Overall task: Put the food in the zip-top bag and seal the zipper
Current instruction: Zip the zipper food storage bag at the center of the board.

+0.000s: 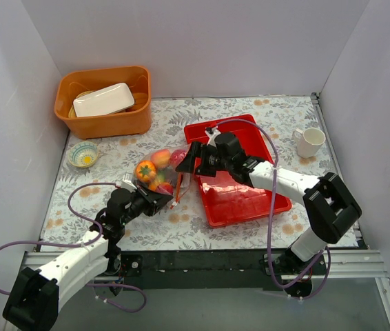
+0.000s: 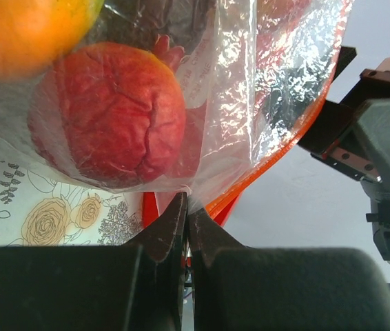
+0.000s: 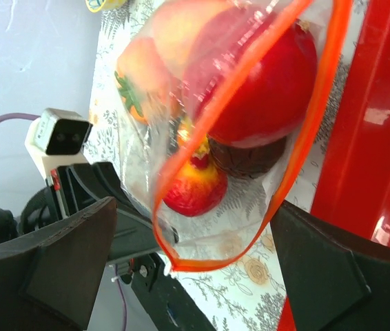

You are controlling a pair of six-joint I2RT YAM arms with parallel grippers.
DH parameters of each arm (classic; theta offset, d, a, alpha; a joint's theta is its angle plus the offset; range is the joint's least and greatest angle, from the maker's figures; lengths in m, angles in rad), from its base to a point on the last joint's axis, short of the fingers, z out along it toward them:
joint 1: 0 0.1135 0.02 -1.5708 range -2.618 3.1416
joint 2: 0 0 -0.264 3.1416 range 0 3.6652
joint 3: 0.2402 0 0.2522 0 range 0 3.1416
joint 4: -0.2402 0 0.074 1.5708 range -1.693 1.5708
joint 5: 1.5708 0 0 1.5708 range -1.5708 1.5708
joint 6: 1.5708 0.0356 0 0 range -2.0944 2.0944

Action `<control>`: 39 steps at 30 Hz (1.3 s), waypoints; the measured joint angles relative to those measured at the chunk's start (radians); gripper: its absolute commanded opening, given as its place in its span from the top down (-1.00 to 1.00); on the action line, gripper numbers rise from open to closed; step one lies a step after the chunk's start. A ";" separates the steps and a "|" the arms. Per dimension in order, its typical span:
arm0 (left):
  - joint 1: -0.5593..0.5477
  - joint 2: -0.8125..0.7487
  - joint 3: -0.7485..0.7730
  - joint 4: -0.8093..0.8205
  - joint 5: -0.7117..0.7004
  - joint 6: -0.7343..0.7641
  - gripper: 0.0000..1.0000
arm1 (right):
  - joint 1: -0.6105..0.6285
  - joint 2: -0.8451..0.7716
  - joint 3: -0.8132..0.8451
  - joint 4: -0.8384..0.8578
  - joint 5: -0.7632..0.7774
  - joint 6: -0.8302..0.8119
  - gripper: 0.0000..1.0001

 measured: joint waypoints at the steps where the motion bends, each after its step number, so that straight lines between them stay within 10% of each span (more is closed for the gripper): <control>1: 0.000 0.000 0.000 0.000 0.000 0.000 1.00 | 0.002 0.010 0.015 -0.004 0.002 0.002 -0.96; 5: 0.000 0.005 0.000 0.000 0.000 0.000 1.00 | 0.009 0.059 0.085 -0.035 0.026 0.005 -0.86; 8: 0.000 0.013 0.000 0.000 0.002 0.000 1.00 | 0.016 0.079 0.124 -0.084 0.060 0.006 -0.24; 9: 0.000 0.015 0.000 0.000 0.003 0.000 1.00 | 0.019 0.082 0.131 -0.098 0.072 0.006 0.26; 15: 0.000 0.026 0.000 0.000 0.005 0.000 1.00 | 0.024 0.083 0.132 -0.144 0.120 0.020 0.97; 19: 0.000 0.028 0.000 0.000 0.007 0.000 1.00 | 0.024 0.082 0.132 -0.151 0.127 0.022 0.97; 26: 0.000 0.013 -0.013 0.022 0.008 -0.001 0.34 | 0.024 0.083 0.133 -0.143 0.128 0.024 0.97; 39: 0.000 -0.009 -0.029 0.076 0.013 -0.001 1.00 | 0.020 0.083 0.135 -0.138 0.127 0.029 0.97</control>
